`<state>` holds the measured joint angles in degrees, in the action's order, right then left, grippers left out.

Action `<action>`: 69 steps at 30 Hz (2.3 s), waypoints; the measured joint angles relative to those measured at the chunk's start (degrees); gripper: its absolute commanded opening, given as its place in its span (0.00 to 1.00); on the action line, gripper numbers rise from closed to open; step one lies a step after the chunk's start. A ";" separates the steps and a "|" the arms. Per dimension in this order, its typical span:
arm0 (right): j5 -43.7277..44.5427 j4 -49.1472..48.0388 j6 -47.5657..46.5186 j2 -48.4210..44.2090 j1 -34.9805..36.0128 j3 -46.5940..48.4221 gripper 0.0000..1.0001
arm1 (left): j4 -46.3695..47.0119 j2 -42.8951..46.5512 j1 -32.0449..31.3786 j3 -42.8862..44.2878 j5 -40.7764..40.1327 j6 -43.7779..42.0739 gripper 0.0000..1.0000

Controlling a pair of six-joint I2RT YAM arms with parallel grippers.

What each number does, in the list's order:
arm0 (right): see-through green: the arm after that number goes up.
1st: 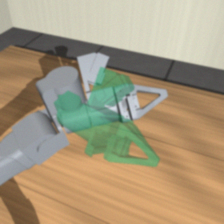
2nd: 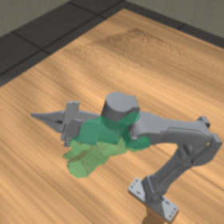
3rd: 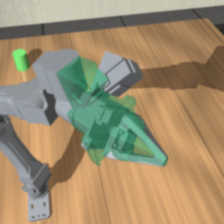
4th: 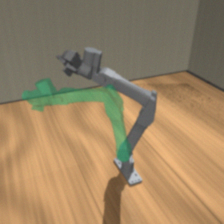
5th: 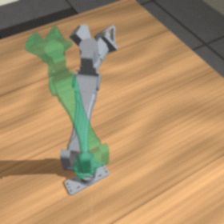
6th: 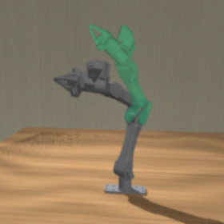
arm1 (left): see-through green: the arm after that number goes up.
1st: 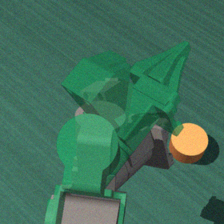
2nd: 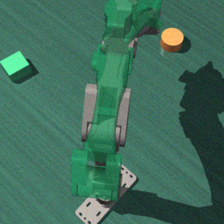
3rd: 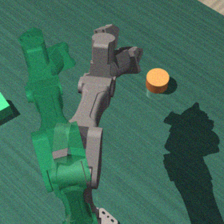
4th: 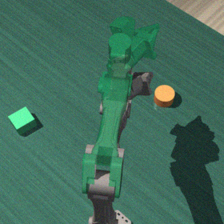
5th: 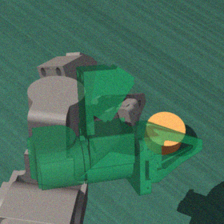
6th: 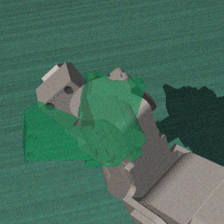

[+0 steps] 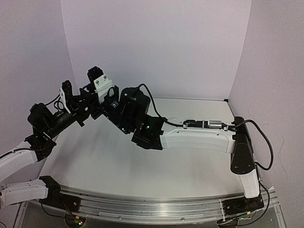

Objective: Insert the wireless bluetooth earbuds into the charging case
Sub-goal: Close the charging case with the earbuds inside, then pass from the left arm to the right

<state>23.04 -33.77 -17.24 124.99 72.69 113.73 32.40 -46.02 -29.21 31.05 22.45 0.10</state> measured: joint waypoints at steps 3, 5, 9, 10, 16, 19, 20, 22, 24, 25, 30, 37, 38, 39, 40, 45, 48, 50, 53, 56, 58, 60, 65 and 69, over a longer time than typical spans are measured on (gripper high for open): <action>0.59 0.26 -0.29 -0.34 0.00 -0.21 0.43 | 0.00 0.00 0.00 0.00 -0.01 0.07 0.00; 1.07 0.42 -0.35 -0.86 0.00 -0.69 0.43 | 0.00 0.00 0.00 0.00 -0.01 0.11 0.00; 2.25 0.49 -0.31 -1.56 -0.08 -1.29 0.43 | 0.08 0.00 -0.04 0.02 0.19 0.17 0.00; 2.39 0.49 -0.31 -1.57 -0.13 -1.29 0.43 | 0.09 0.00 -0.04 0.02 0.36 0.17 0.00; 2.46 0.58 -0.26 -1.57 -0.15 -1.23 0.47 | 0.07 0.00 -0.04 0.02 0.67 0.43 0.00; 1.97 1.11 0.00 -1.57 -0.15 -0.83 0.48 | 0.05 0.00 -0.04 0.02 0.64 0.46 0.00; 1.64 1.60 0.25 -1.57 -0.15 -0.47 0.50 | 0.07 0.00 -0.04 0.04 0.78 0.45 0.00; 0.61 2.86 0.81 -1.58 -0.15 0.86 0.52 | 0.04 0.00 -0.08 0.12 1.35 0.43 0.00; -0.49 3.79 1.53 -1.72 -0.15 2.20 0.54 | -0.05 0.00 -0.11 0.13 1.73 0.36 0.00; -0.98 4.23 2.02 -2.15 -0.15 2.39 0.55 | -0.37 0.00 -0.11 0.16 1.94 -0.01 0.00; -1.45 6.38 5.06 -5.96 -0.37 2.07 0.56 | -3.86 0.04 -0.11 0.48 3.12 -3.43 0.00; 1.52 14.59 15.26 -13.49 -3.62 0.77 0.55 | -8.93 0.09 -0.11 0.48 7.22 -14.98 0.00; 1.57 16.73 17.06 -13.84 -4.64 1.09 0.56 | -9.46 0.10 -0.11 0.48 7.80 -16.93 0.00; 1.50 19.06 18.85 -13.99 -5.65 1.46 0.56 | -9.93 0.10 -0.11 0.48 8.34 -19.04 0.00; 1.28 21.47 20.56 -14.03 -6.62 1.75 0.56 | -10.31 0.09 -0.11 0.48 8.82 -21.13 0.00; -1.87 32.80 26.18 -13.50 -9.29 1.84 0.56 | -11.99 0.13 -0.11 0.48 10.50 -32.70 0.00; -4.14 37.31 27.75 -13.25 -8.88 1.62 0.57 | -12.60 0.15 -0.11 0.43 10.67 -40.95 0.00; -4.80 38.76 28.38 -13.24 -8.64 1.02 0.58 | -12.53 0.15 -0.11 0.25 10.48 -47.41 0.00; -5.05 40.00 29.02 -13.24 -8.27 -0.16 0.58 | -12.44 0.27 -0.11 -0.68 10.03 -57.06 0.00; -5.28 41.23 29.32 -13.24 -8.26 -0.96 0.59 | -12.51 0.55 -0.11 -2.25 9.74 -65.23 0.00; -5.53 41.57 29.35 -13.24 -8.26 -1.17 0.59 | -12.75 0.89 -0.11 -3.16 9.69 -69.00 0.00; -5.92 41.64 29.35 -13.24 -8.26 -1.27 0.59 | -12.98 1.05 -0.11 -3.45 9.46 -71.62 0.00; -8.00 41.61 29.37 -13.24 -8.38 -1.70 0.61 | -12.92 1.25 -0.11 -3.43 8.86 -73.23 0.00; -8.84 42.04 29.50 -13.24 -8.44 -2.46 0.66 | -13.50 1.16 -0.11 -3.14 8.85 -70.19 0.00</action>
<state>14.20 8.27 12.26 111.74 64.25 111.27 18.90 -44.86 -29.32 27.91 31.30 -70.09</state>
